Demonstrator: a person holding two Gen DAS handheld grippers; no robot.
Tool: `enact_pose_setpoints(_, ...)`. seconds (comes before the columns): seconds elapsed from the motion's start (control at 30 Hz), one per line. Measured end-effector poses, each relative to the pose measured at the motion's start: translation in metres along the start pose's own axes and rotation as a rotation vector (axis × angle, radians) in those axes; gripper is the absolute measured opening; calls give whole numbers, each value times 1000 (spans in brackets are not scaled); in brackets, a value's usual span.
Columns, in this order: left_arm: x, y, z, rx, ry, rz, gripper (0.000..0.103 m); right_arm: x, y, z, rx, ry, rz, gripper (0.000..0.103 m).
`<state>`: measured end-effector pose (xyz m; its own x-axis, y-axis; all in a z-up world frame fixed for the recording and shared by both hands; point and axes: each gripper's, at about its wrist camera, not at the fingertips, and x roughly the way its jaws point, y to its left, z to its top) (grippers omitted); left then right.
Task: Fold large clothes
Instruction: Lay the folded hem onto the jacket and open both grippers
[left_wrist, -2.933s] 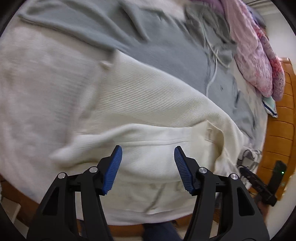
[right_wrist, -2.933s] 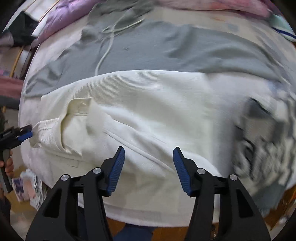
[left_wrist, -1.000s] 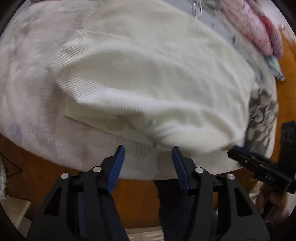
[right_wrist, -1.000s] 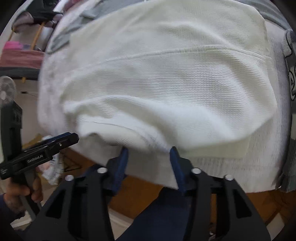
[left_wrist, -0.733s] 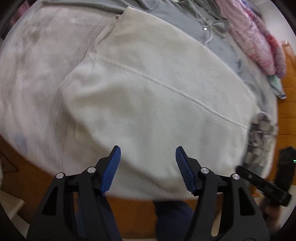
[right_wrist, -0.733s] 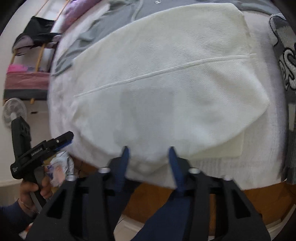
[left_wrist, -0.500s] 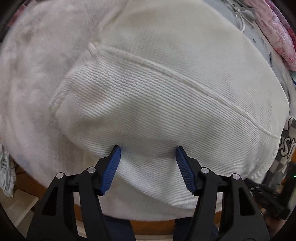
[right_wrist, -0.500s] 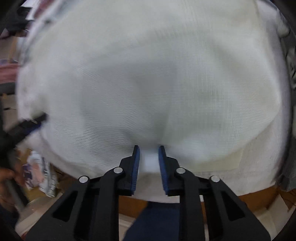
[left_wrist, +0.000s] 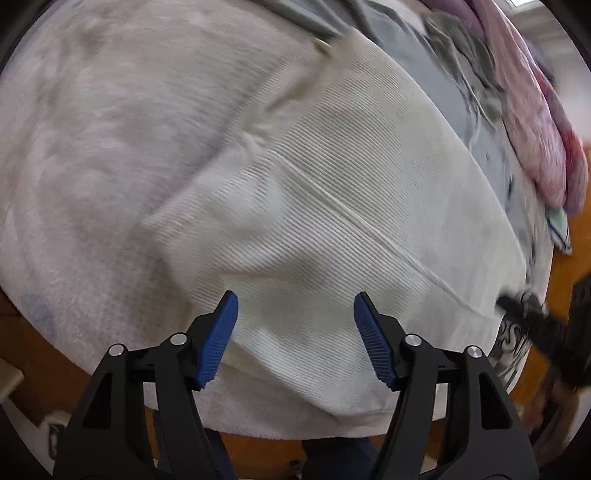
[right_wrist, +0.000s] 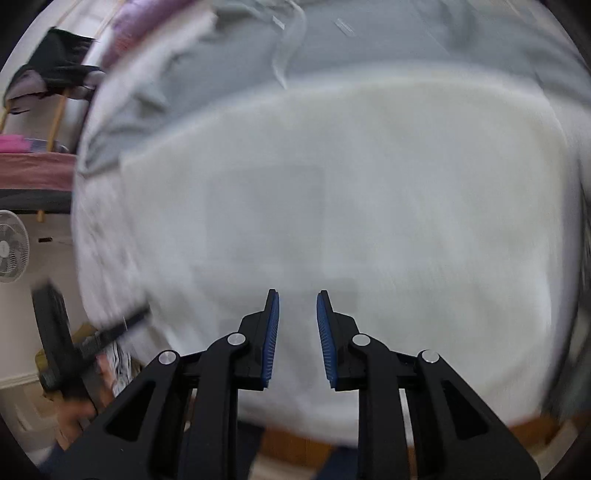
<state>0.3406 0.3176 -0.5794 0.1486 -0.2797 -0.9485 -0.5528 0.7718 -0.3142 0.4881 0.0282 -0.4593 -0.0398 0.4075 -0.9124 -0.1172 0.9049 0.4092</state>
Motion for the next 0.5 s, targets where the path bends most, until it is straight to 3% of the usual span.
enact_pose_setpoints(0.03,-2,6,3,-9,-4,4,67,4,3,12,12,-9,18,1)
enact_pose_setpoints(0.17,-2,34,6,-51,-3,2,67,34,-2,66,58,-22,-93,0)
enact_pose_setpoints(0.33,8,51,1,-128,8,-26,67,79,-16,83,149,61,-122,0)
enact_pose_setpoints(0.5,19,78,-14,-231,54,-78,67,87,-16,86,154,78,-131,0)
